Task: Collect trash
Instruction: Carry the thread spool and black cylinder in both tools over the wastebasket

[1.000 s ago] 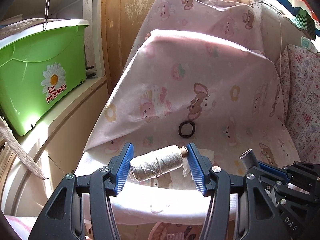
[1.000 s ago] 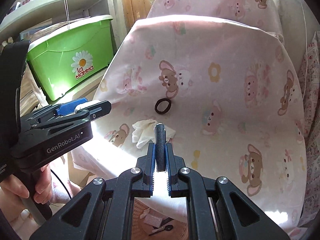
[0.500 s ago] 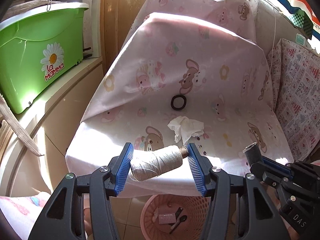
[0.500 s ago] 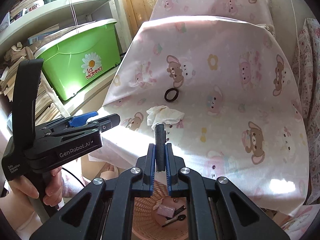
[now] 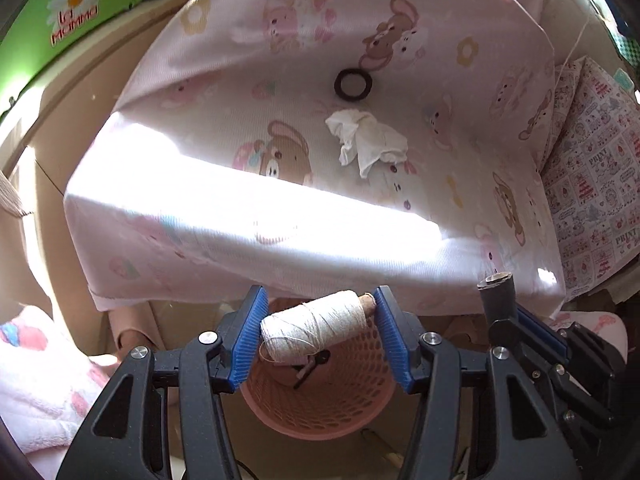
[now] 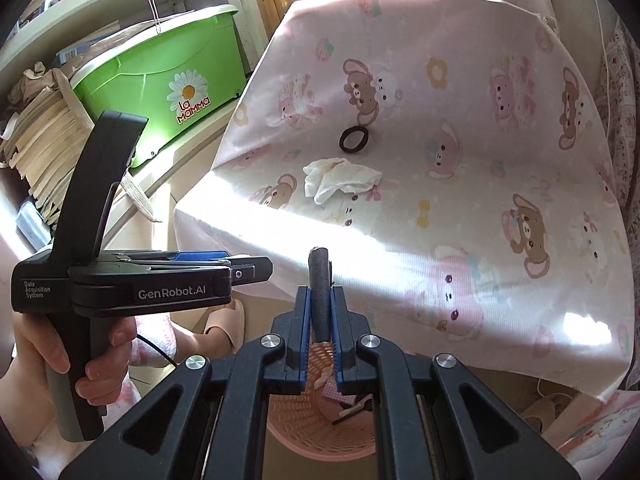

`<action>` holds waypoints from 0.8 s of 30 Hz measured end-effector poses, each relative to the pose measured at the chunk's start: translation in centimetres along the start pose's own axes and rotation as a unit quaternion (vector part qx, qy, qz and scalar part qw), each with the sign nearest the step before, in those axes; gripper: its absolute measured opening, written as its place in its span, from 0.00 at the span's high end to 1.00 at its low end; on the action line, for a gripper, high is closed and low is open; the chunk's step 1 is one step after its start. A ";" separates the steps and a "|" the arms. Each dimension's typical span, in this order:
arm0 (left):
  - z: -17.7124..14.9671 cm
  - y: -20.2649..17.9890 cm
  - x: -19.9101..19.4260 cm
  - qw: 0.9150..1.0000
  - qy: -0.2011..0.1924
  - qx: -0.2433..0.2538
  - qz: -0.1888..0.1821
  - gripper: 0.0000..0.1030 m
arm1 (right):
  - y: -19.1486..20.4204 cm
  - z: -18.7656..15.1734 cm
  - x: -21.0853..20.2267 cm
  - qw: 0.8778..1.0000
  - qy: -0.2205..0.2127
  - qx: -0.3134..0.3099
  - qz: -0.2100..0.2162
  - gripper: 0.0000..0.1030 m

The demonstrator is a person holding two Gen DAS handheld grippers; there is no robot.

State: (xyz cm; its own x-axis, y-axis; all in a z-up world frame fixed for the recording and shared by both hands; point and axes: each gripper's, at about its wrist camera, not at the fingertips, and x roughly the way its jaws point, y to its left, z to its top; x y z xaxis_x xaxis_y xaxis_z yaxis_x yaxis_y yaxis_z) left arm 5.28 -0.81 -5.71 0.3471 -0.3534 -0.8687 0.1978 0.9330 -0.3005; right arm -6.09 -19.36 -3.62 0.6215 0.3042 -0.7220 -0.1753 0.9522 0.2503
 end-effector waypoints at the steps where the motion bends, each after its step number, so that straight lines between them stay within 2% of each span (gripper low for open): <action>1: 0.0 0.2 0.3 1.000 0.010 -0.008 -0.004 0.48 | -0.1 -0.1 0.1 1.000 0.004 0.004 0.002 0.90; 12: -0.7 1.6 3.2 0.994 0.085 -0.055 -0.030 0.48 | -1.3 -2.2 3.3 0.996 0.074 0.036 0.028 0.90; 19: -1.6 2.1 5.8 0.986 0.140 -0.079 -0.040 0.48 | -1.3 -4.4 6.3 0.992 0.121 0.035 0.015 0.90; 24: -2.5 2.6 8.5 0.983 0.169 -0.078 -0.001 0.48 | -1.9 -6.4 8.7 0.987 0.154 0.047 -0.001 0.90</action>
State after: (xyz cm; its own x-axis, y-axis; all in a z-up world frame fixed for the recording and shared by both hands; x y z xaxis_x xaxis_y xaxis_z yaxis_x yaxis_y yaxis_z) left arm 6.45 -1.26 -14.88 0.0177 -0.3371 -0.9413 0.0470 0.9407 -0.3360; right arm -5.21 -18.36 -14.47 0.3568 0.3112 -0.8808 -0.0939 0.9501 0.2976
